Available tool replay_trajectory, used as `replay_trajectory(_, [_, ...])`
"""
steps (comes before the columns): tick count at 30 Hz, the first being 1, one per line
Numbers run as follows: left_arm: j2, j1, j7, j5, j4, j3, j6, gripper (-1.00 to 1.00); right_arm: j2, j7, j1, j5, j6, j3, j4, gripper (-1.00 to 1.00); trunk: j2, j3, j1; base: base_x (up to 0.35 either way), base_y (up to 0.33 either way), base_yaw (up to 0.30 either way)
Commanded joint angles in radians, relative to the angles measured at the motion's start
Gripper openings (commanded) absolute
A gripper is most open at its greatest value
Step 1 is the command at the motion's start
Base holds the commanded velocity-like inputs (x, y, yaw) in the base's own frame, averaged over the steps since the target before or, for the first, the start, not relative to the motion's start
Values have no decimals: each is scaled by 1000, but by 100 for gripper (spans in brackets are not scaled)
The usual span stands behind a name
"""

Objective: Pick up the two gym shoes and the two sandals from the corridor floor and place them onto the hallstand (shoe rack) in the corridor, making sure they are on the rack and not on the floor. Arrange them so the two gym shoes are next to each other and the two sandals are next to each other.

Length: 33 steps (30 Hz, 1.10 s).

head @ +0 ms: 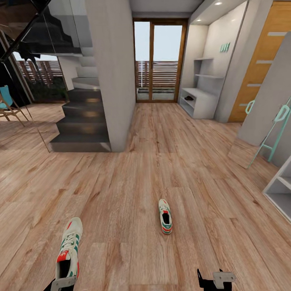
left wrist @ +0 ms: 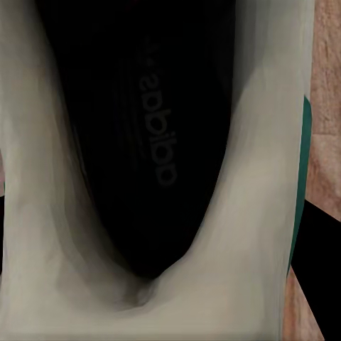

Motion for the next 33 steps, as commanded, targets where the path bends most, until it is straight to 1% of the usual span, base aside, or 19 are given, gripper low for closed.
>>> replay_trajectory(1, [0,-1,-7,-5,1,9,-3,-100,0,-4,-1,10,-3,-4,1,100,0,-1,0,0,0,0])
replay_trajectory(7, [0,-1,-7,-5,1,9,-3,-100,0,-4,-1,10,-3,-4,1,100,0,-1,0,10,0,0])
replay_trajectory(12, [0,-1,-7,-5,1,9,-3,-100,0,-4,-1,9,-3,-4,1,100,0,-1,0,139,59,-68])
replay_trajectory(20, [-1,-1,-7,-7,1,8,-3,-100,0,-4,-1,10,-3,-4,1,100,0,-1,0,244,150,-179])
replay_trajectory(28, [-1,-1,-7,-6,1,8,-3,-100,1,-4,-1,9,-3,-4,-2,100,0,-1,0,286,168,-27])
replay_trajectory(33, [0,-1,-7,-5,1,9,-3,-100,2,-4,-1,9,-3,-4,-2,100,0,-1,0,261,25,-1])
